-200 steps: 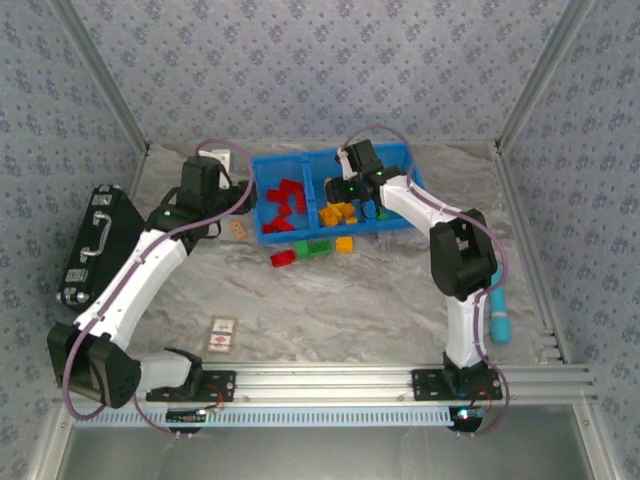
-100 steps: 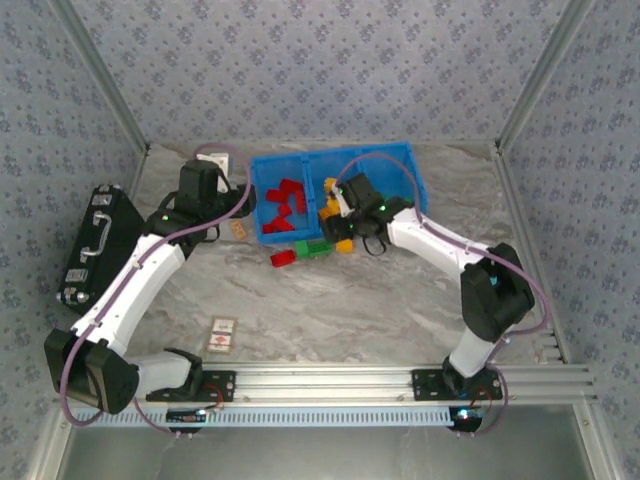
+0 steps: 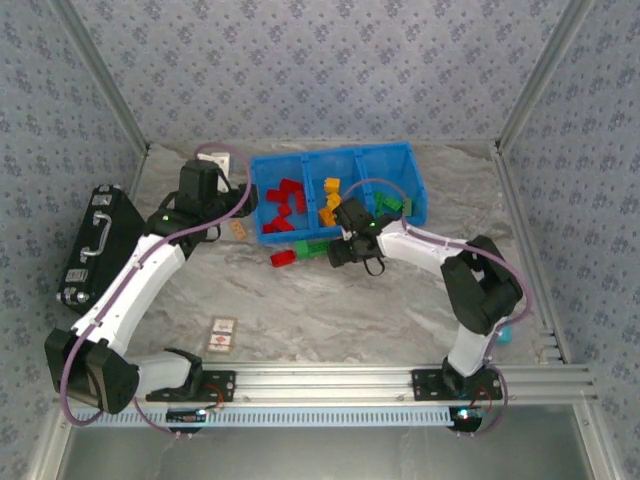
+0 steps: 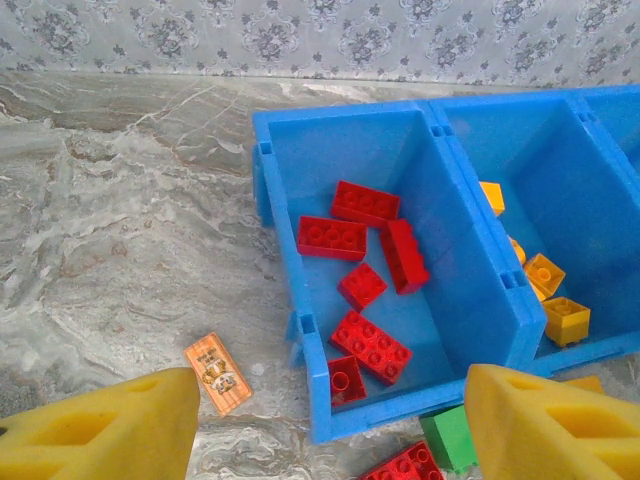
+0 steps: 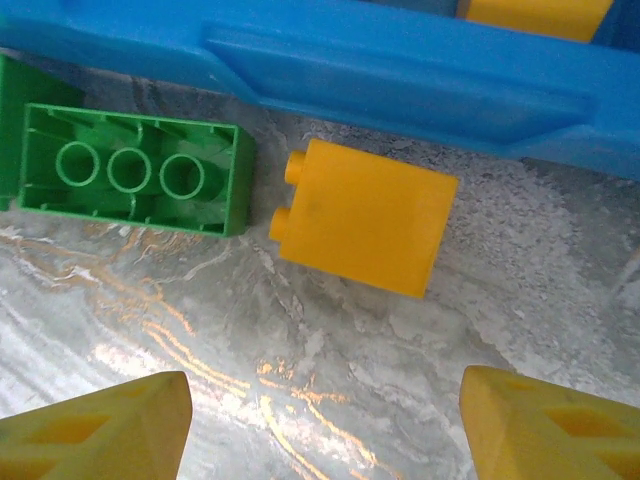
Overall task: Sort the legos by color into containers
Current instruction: Pick up the lego from the center of the table.
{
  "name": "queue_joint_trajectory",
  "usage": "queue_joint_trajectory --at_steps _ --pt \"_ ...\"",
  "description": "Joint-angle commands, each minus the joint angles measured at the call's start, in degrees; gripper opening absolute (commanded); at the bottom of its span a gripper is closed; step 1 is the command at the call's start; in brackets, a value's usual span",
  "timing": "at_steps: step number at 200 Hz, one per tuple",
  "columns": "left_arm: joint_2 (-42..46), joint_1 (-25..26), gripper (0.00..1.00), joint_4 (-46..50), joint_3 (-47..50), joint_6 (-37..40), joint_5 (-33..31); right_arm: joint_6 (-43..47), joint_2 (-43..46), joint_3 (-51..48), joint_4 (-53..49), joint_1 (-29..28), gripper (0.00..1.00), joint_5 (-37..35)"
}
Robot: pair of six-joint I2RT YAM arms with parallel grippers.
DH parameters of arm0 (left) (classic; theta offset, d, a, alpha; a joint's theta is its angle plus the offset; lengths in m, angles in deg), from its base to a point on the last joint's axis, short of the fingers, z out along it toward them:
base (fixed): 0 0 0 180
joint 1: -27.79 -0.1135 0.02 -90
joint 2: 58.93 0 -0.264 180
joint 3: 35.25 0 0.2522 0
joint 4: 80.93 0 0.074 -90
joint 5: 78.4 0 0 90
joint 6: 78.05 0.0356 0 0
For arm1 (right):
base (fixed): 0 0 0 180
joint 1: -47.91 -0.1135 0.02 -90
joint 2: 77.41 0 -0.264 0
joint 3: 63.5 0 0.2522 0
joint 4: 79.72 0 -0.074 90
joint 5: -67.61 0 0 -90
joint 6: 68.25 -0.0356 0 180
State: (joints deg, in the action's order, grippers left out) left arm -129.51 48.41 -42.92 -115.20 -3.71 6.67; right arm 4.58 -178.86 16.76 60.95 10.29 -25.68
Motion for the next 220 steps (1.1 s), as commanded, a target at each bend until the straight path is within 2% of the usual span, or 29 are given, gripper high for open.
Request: queue_joint_trajectory --at_steps 1,29,118,220 --pt "1.51 -0.32 0.71 0.26 -0.19 0.27 -0.19 -1.52 -2.96 1.35 1.0 0.54 0.73 -1.66" --pt "1.79 -0.3 0.71 0.36 -0.06 0.61 -0.27 -1.9 -5.24 3.46 2.89 0.54 0.74 -4.07" --pt "0.8 -0.32 0.71 0.1 -0.34 0.89 -0.39 -2.34 -7.75 4.86 5.29 1.95 0.74 -4.37" --pt "0.63 -0.32 0.71 -0.17 -0.43 1.16 -0.45 -2.27 -8.37 4.96 5.36 2.56 0.51 -4.18"
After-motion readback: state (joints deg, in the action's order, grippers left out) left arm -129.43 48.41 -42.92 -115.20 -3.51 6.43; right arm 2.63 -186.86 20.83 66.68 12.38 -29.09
